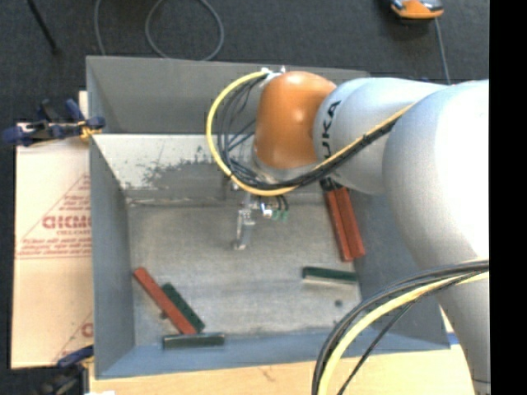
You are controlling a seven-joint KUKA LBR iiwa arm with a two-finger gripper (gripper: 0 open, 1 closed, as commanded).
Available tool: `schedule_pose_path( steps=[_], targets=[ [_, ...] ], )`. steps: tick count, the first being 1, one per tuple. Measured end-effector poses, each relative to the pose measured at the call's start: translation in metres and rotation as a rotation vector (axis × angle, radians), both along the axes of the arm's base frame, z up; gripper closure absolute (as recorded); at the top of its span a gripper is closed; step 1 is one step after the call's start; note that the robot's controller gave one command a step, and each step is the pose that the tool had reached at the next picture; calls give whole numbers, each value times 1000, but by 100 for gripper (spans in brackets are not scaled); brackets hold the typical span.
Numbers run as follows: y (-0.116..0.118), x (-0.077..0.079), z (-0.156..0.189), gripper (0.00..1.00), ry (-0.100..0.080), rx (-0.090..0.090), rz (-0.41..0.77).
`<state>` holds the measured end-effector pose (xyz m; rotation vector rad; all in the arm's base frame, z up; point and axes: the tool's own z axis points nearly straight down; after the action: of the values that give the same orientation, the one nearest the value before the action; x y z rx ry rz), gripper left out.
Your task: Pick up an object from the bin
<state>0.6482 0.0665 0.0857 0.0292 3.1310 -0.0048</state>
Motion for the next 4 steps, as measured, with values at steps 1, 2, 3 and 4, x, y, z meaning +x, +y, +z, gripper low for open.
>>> schedule_pose_path(
  steps=[1,2,3,4],
  targets=[
    [5,-3,0,100,5,4,2],
    [75,-16,47,100,1,10,-56],
    [-22,-14,60,100,5,-1,-41],
    [-116,-17,110,100,1,3,-302]
  ],
)
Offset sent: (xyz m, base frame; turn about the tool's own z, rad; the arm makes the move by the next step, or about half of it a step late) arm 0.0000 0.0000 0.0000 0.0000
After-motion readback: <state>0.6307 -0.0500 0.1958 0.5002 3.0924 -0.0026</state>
